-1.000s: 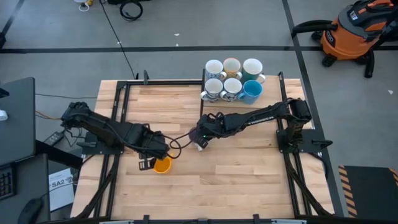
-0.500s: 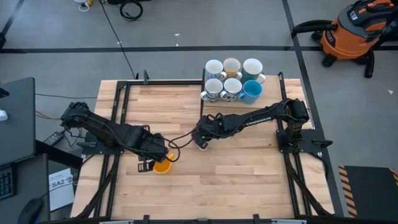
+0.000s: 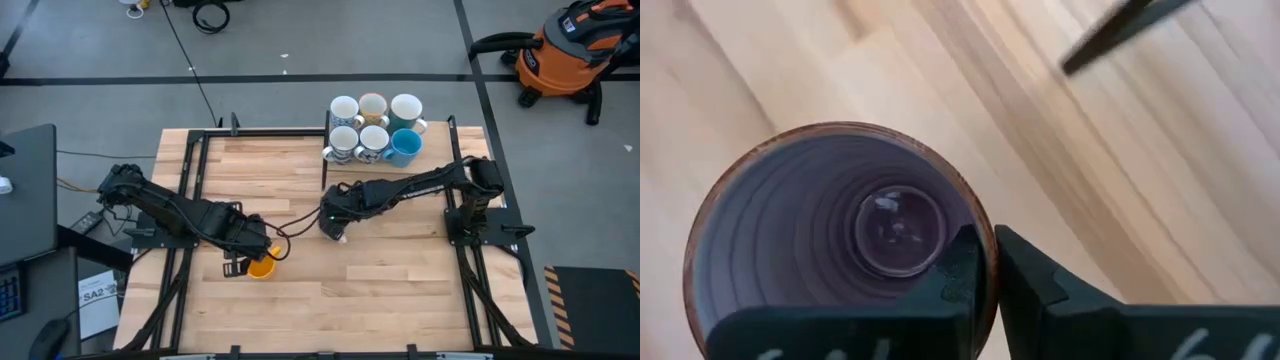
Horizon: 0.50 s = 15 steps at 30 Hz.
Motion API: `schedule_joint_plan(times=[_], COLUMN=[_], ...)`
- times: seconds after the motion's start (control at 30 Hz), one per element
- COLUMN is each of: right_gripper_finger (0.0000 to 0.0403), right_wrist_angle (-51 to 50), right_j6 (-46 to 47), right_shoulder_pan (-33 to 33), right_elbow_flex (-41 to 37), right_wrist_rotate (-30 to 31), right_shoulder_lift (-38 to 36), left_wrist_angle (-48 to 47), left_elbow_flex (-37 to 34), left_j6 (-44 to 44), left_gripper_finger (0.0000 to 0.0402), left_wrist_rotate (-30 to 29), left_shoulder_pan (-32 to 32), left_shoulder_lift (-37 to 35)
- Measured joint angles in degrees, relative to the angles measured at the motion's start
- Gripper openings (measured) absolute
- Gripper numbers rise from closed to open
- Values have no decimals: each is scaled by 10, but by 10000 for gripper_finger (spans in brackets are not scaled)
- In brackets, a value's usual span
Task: Place coffee mugs
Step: Put the purple mug on the shelf
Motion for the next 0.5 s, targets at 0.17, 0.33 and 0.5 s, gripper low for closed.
schedule_joint_plan(times=[0.17,0.33,0.5], right_gripper_finger=[23,28,30], right_wrist_angle=[-87,-172,-228], right_j6=[-26,-35,-35], right_shoulder_pan=[-5,-18,-28], right_elbow_flex=[0,0,1], right_wrist_rotate=[-11,-17,-6], right_shoulder_lift=[-58,-118,-164], left_wrist_angle=[2,5,5], left_elbow_flex=[0,0,0], left_j6=[0,0,0], left_gripper_finger=[114,114,114], left_wrist_rotate=[0,0,0], left_shoulder_pan=[0,0,0], left_shoulder_lift=[0,0,0])
